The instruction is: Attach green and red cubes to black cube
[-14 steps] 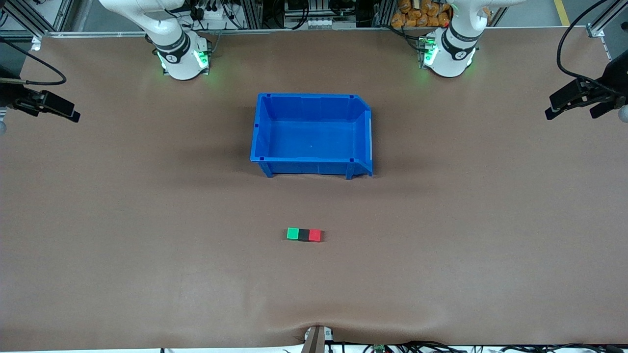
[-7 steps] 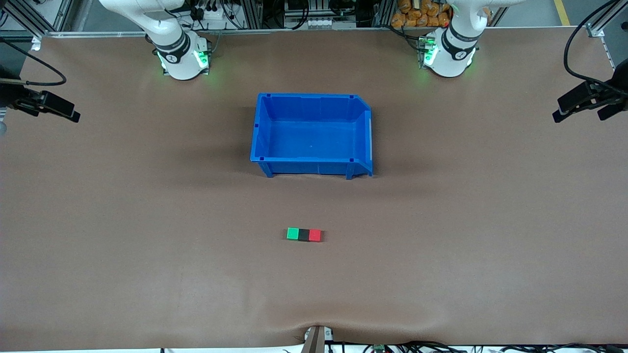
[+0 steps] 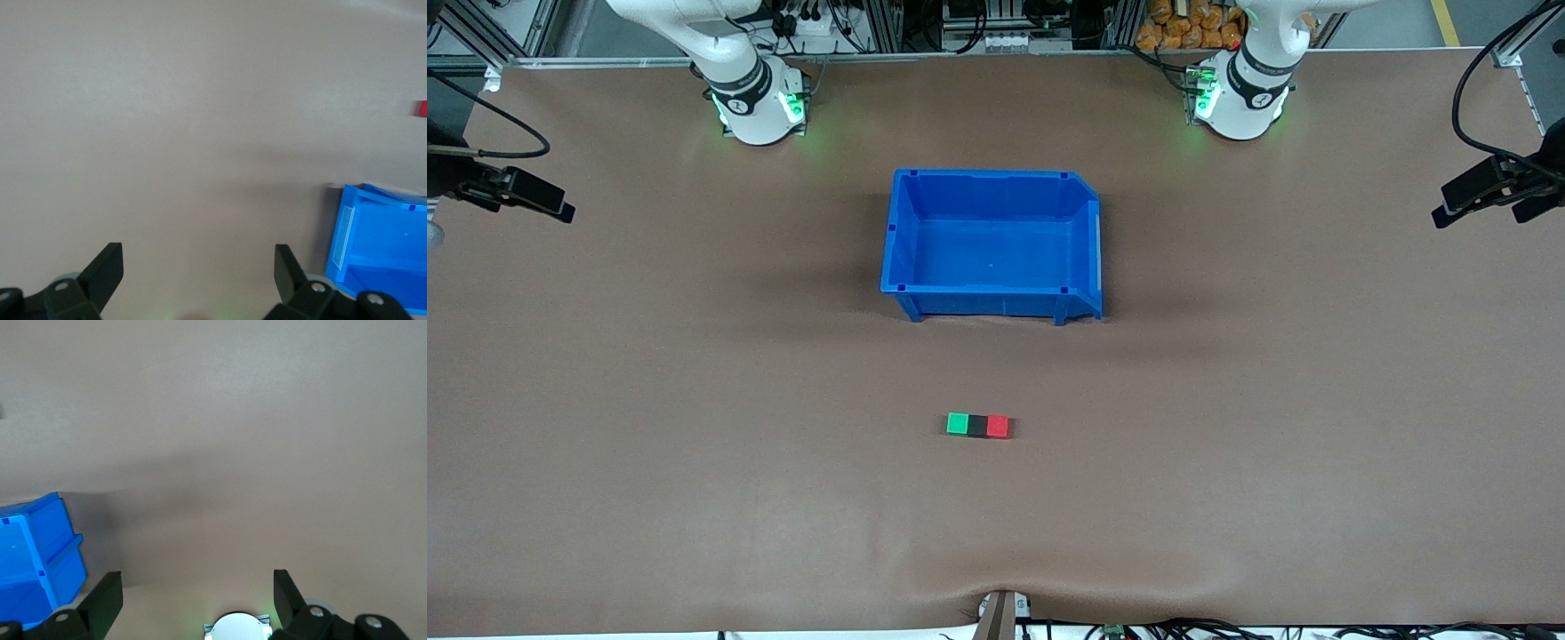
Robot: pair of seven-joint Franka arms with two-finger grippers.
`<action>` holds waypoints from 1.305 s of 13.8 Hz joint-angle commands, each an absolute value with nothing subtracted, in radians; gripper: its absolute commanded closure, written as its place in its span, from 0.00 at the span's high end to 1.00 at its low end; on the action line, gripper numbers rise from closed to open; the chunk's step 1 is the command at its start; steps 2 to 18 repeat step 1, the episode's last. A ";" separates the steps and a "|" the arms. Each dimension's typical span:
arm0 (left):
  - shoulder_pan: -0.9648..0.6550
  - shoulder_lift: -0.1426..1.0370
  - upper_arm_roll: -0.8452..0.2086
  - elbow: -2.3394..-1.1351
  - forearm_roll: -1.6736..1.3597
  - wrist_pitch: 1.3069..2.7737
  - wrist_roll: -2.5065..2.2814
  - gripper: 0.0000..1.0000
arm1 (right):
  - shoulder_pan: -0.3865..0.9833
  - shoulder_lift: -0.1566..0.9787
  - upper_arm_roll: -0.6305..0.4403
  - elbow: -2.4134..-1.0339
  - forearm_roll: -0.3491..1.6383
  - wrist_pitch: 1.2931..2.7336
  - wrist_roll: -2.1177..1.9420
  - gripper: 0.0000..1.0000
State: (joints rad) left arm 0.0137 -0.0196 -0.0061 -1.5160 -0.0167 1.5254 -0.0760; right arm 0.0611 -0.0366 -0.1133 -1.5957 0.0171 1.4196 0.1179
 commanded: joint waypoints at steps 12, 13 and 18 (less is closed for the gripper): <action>0.014 -0.009 -0.011 -1.488 -0.012 1.502 -0.071 1.00 | 0.032 -0.043 -0.098 -1.615 0.011 1.424 0.095 1.00; 0.014 -0.009 -0.011 -1.488 -0.012 1.502 -0.071 1.00 | 0.032 -0.043 -0.098 -1.615 0.011 1.424 0.095 1.00; 0.014 -0.009 -0.011 -1.488 -0.012 1.502 -0.071 1.00 | 0.032 -0.043 -0.098 -1.615 0.011 1.424 0.095 1.00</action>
